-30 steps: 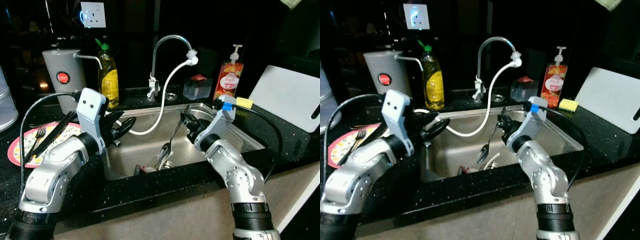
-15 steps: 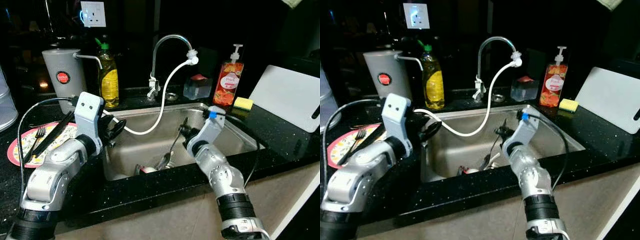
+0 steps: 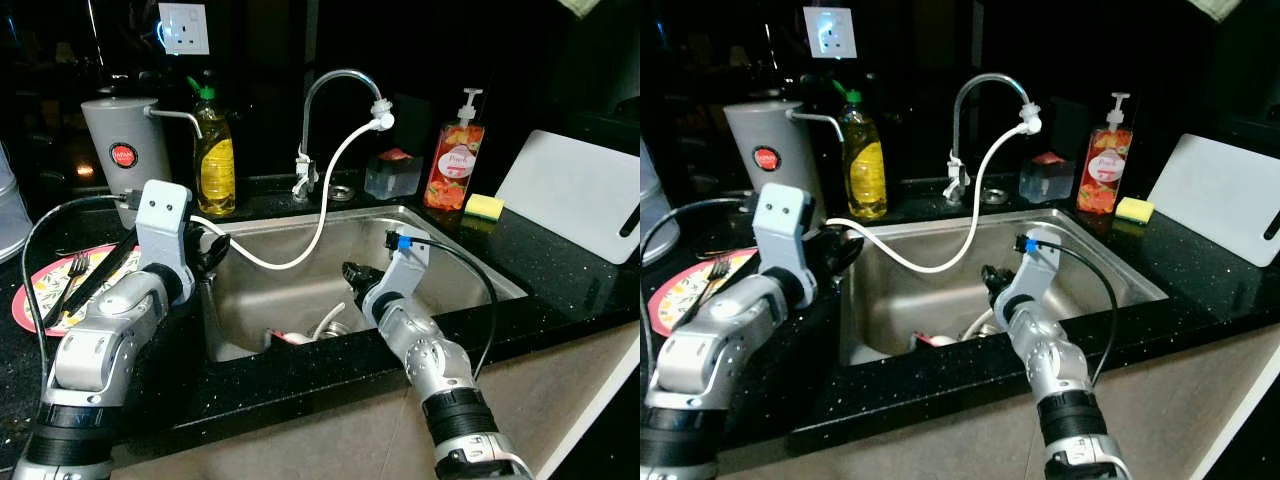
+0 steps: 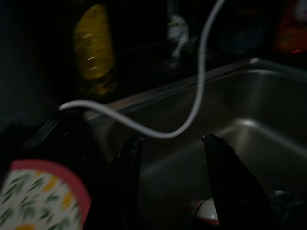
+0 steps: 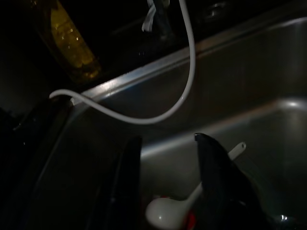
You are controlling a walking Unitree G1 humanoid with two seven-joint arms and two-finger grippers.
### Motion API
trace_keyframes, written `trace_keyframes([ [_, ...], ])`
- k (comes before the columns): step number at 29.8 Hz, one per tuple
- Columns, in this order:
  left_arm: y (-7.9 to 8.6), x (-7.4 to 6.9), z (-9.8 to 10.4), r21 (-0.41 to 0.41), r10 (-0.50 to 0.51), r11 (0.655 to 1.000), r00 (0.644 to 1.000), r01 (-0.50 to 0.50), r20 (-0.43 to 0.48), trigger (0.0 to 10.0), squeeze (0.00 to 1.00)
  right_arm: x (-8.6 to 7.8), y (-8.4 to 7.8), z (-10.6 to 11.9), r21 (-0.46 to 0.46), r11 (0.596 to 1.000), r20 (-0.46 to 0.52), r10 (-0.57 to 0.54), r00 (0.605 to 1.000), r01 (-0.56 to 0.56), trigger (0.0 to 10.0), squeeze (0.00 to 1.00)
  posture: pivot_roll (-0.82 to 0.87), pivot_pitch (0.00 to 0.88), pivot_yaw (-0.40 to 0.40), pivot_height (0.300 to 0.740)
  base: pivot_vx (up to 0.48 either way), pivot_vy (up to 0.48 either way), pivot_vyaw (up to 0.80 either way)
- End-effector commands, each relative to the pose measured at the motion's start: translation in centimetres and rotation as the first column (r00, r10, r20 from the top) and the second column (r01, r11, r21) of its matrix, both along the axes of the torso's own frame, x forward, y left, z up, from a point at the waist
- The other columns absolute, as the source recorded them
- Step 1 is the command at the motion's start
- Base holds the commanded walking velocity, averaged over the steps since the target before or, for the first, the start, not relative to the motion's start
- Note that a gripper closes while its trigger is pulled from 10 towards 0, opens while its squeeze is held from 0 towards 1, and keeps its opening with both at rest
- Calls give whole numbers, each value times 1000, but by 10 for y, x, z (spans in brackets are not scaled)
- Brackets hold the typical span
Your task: Kitchen organization
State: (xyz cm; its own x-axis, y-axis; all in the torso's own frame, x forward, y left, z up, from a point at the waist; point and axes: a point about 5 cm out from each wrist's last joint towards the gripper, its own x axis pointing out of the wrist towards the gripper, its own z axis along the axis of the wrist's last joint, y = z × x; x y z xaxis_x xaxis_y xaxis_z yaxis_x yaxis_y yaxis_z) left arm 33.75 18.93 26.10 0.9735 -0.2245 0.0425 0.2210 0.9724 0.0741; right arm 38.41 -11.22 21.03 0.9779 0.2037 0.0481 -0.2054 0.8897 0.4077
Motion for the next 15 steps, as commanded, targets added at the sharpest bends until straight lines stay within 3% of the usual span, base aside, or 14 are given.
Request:
trace_keyframes([
  [1, 4, 4, 1, 4, 62, 998, 998, -62, -25, 10000, 0, 0, -3, 20, 11, 1000, 84, -9, 996, 8, 10000, 1000, -39, 14, -28, 740, 0, 0, 0],
  [4, 6, 6, 1, 7, 95, 996, 994, -94, -47, 10000, 0, -1, -4, 28, 9, 1000, 120, -9, 993, 8, 10000, 1000, -39, 14, -28, 740, 0, 0, 0],
  [6, 11, 9, 3, 14, 183, 983, 978, -183, -100, 10000, 0, -10, -5, 53, 9, 1000, 242, 11, 970, -13, 10000, 0, -38, 15, -28, 740, 0, 0, 0],
  [9, 11, 9, 3, 14, 183, 983, 978, -183, -100, 10000, 0, -10, -5, 53, 9, 1000, 242, 11, 970, -13, 10000, 0, -38, 15, -28, 740, 0, 0, 0],
  [12, 15, 10, 16, 26, 196, 980, 980, -196, -13, 10000, 0, -19, -6, 69, 1, 1000, 308, 28, 951, -29, 10000, 0, -38, 16, -26, 740, 0, 0, 0],
  [15, 24, 13, 13, 48, 245, 969, 968, -243, -43, 10000, 0, -23, -6, 74, -3, 999, 327, 32, 944, -33, 10000, 0, -39, 16, -25, 740, 0, 0, 0],
])
